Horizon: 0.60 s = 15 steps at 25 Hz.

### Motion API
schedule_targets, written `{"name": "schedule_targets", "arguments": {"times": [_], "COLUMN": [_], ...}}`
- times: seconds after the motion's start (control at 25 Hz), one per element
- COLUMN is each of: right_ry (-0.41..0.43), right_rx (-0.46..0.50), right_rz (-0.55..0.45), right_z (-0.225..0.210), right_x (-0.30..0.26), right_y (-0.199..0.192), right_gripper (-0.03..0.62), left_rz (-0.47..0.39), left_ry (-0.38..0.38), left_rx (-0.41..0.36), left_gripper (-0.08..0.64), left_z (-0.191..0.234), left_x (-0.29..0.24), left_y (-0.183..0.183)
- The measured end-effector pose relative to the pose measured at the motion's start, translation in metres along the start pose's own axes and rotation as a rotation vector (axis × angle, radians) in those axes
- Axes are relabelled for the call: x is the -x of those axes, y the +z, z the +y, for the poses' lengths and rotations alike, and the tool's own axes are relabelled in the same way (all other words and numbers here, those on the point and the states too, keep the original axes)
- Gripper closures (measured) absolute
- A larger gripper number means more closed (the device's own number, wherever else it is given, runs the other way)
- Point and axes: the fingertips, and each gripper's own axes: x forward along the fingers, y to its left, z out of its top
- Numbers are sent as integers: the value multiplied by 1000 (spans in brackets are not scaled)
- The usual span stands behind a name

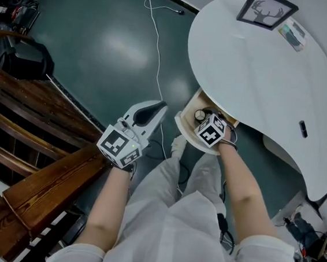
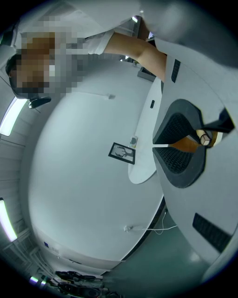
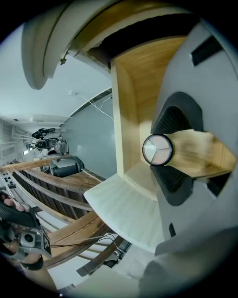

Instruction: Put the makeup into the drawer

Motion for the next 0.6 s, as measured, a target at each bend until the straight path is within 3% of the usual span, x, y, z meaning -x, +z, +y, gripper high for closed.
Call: {"name": "schedule_targets", "arguments": {"times": [0.6], "right_ry": [14], "right_rx": [64], "right_rz": [60], "right_z": [-7], "right_x": [-59], "right_y": [-9], "right_gripper": [385], "left_rz": [9], "left_ry": [-2], "left_rx": [20], "left_gripper": [535], "left_z": [13], "left_x": [-3], "left_y": [-17]}}
